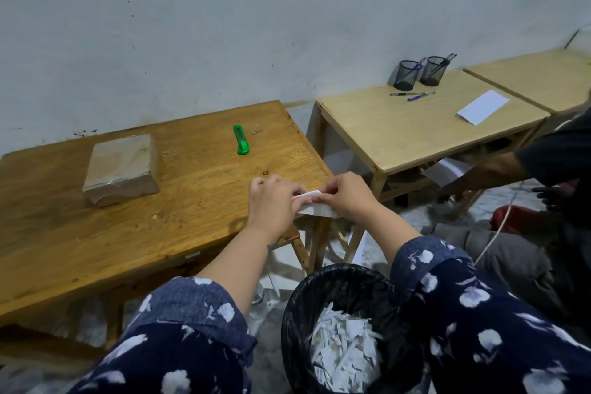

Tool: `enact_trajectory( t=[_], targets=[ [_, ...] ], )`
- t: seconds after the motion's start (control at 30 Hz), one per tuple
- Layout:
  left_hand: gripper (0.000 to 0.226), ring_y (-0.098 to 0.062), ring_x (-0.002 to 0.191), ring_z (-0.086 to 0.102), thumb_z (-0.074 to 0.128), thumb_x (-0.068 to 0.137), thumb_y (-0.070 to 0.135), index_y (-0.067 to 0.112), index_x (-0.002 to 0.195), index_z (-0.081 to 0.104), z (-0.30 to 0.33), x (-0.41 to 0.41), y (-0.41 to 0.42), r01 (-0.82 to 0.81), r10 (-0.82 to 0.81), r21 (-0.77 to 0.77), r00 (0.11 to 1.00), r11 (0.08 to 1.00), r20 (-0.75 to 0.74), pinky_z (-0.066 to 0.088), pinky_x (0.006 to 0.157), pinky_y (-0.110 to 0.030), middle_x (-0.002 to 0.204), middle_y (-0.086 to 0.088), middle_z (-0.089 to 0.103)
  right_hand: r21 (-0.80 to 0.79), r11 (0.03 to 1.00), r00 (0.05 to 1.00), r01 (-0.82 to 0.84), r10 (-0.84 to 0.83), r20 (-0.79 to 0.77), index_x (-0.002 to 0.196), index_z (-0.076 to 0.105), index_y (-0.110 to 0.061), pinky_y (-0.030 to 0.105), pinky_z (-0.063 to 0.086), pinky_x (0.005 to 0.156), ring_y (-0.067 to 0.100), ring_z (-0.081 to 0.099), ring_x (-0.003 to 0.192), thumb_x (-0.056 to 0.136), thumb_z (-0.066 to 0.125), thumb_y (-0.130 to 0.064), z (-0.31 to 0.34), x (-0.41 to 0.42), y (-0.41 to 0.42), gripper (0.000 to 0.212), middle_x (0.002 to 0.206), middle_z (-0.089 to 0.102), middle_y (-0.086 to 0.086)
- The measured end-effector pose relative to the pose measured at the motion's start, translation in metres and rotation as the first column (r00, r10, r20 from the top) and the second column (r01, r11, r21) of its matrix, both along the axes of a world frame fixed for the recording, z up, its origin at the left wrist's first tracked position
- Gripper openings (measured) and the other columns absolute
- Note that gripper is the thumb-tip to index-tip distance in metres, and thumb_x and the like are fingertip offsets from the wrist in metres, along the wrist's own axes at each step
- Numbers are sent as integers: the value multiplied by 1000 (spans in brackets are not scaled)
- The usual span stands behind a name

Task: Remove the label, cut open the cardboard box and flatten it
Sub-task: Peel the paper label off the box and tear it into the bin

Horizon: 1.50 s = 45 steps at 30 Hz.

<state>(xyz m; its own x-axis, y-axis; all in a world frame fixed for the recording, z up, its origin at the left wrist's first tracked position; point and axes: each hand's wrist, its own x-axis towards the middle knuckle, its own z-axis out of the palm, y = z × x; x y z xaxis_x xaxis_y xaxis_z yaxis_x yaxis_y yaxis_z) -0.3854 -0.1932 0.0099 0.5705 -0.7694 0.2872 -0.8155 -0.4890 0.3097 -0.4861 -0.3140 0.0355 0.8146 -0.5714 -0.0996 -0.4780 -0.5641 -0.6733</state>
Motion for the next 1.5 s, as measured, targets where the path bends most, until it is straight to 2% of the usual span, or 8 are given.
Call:
enact_trajectory(
  t=[0.37, 0.67, 0.8, 0.93, 1.07, 1.23, 1.4, 1.5],
  targets=[
    [20, -13, 94, 56, 58, 87, 49, 35, 93, 71, -5, -2, -18, -5, 12, 24, 951, 1000, -308, 28, 86, -34, 90, 13, 69, -167, 985, 999, 33, -33, 4, 70, 63, -32, 46, 46, 84, 16, 55, 86, 80, 70, -42, -13, -7, -8, 16, 75, 61, -11],
    [21, -16, 108, 42, 49, 95, 37, 34, 88, 69, -7, -9, -21, 92, -59, 157, 977, 983, -204, 20, 87, -34, 91, 12, 65, -426, 855, 948, -296, 207, -242, 90, 63, -23, 34, 24, 74, 19, 42, 92, 96, 43, -30, -14, -17, -2, 22, 79, 50, -5],
    [20, -21, 139, 25, 49, 96, 38, 40, 88, 67, -14, -6, -28, 25, 42, 116, 841, 993, -539, 13, 102, -39, 107, 12, 65, -392, 903, 984, -175, 177, -32, 66, 41, -28, 34, 25, 68, 18, 35, 75, 93, 47, -15, -23, -23, 3, 30, 59, 34, -11],
    [29, -28, 104, 60, 53, 94, 34, 34, 69, 68, -21, -12, -32, 27, 32, 66, 658, 997, -753, 32, 100, -48, 62, 23, 59, -421, 903, 992, -87, 117, 48, 66, 40, -21, 31, 21, 65, 17, 32, 70, 90, 49, -10, -29, -34, 8, 28, 56, 29, -13],
    [24, -18, 93, 53, 50, 93, 4, 19, 95, 68, -22, -21, -42, -78, 58, 29, 402, 997, -914, 43, 67, -18, 92, 4, 63, -490, 868, 978, -73, 158, 133, 65, 35, -20, 29, 17, 58, 17, 30, 65, 84, 36, -15, -32, -46, 12, 19, 55, 24, -16],
    [16, -17, 87, 55, 55, 93, 14, 15, 103, 67, -17, -28, -44, -351, 143, 47, 252, 935, -957, 45, 82, -28, 100, -2, 64, -486, 874, 972, 15, 102, 213, 64, 40, -16, 31, 25, 59, 18, 34, 63, 87, 48, -9, -35, -56, 11, 25, 57, 32, -13],
    [20, -26, 97, 60, 48, 89, 53, 50, 81, 66, -47, -14, -38, -168, 142, 39, 664, 985, -735, 44, 95, -55, 103, 10, 69, -301, 952, 995, 56, -29, 93, 81, 69, -17, 36, 42, 71, 16, 46, 78, 91, 60, -26, -43, -75, -8, 16, 76, 59, -6],
    [22, -19, 112, 55, 49, 90, 50, 45, 94, 70, -45, -45, -48, 5, 12, 20, 651, 1000, -759, 41, 100, -52, 118, 11, 67, -235, 972, 999, 31, -35, -16, 93, 76, -19, 32, 38, 78, 14, 45, 81, 90, 62, -24, -55, -79, -9, 16, 90, 69, 0]
  ],
)
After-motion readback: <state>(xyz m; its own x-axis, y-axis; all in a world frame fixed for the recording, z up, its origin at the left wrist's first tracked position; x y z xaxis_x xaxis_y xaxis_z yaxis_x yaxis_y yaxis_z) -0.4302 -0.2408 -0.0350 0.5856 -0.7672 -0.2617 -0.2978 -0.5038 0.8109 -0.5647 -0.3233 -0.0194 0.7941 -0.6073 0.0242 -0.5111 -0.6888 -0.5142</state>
